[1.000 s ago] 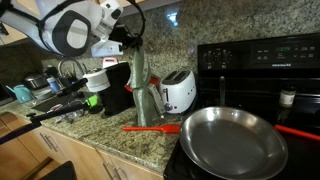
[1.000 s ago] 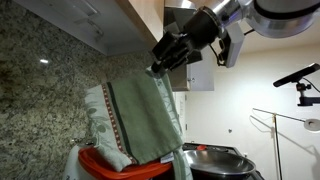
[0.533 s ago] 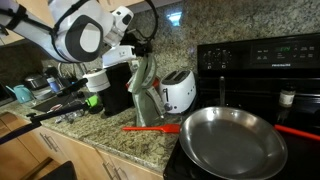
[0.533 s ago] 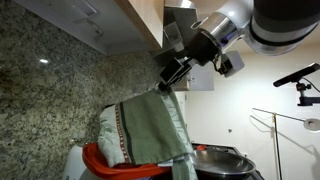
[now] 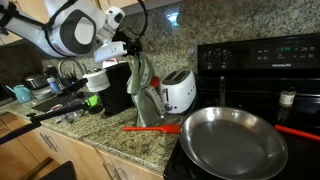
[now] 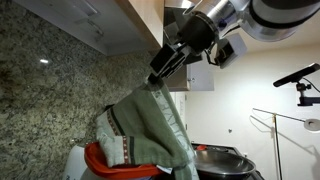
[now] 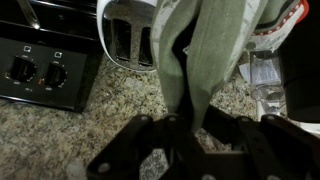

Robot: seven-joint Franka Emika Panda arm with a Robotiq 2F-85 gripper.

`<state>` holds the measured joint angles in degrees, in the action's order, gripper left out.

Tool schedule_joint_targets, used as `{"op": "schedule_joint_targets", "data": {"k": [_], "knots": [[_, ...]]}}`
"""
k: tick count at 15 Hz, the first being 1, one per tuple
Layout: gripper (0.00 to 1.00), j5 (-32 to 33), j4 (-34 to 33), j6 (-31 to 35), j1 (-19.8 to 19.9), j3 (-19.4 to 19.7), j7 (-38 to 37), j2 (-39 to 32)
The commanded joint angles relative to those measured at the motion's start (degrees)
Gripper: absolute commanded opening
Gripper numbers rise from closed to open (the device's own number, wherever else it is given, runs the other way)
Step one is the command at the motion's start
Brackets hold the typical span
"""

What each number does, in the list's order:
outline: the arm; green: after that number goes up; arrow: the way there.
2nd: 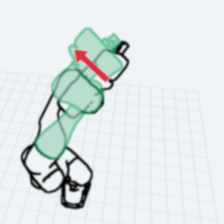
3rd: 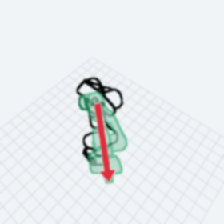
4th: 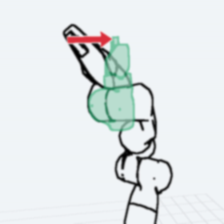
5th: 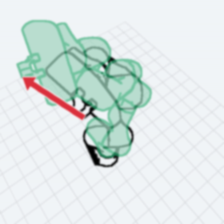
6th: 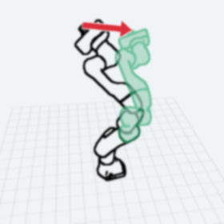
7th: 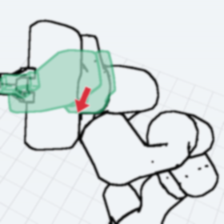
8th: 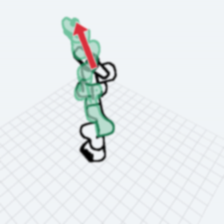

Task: Put the green towel on the orange lid

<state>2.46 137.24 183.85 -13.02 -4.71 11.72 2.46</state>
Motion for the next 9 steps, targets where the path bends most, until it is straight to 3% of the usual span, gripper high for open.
{"op": "schedule_joint_targets", "data": {"k": [1, 5, 6, 9], "knots": [[0.03, 1.35, -2.49, -5.66, 1.35, -2.17, -2.82, -0.11], [0.03, 9.07, -4.28, -8.77, 1.35, -2.49, -11.93, -1.27], [0.11, 5.36, -2.41, -6.49, 1.51, -2.76, -7.37, -0.58], [0.11, 7.73, -2.84, -6.87, 0.38, -1.69, -10.16, -1.02]]}}
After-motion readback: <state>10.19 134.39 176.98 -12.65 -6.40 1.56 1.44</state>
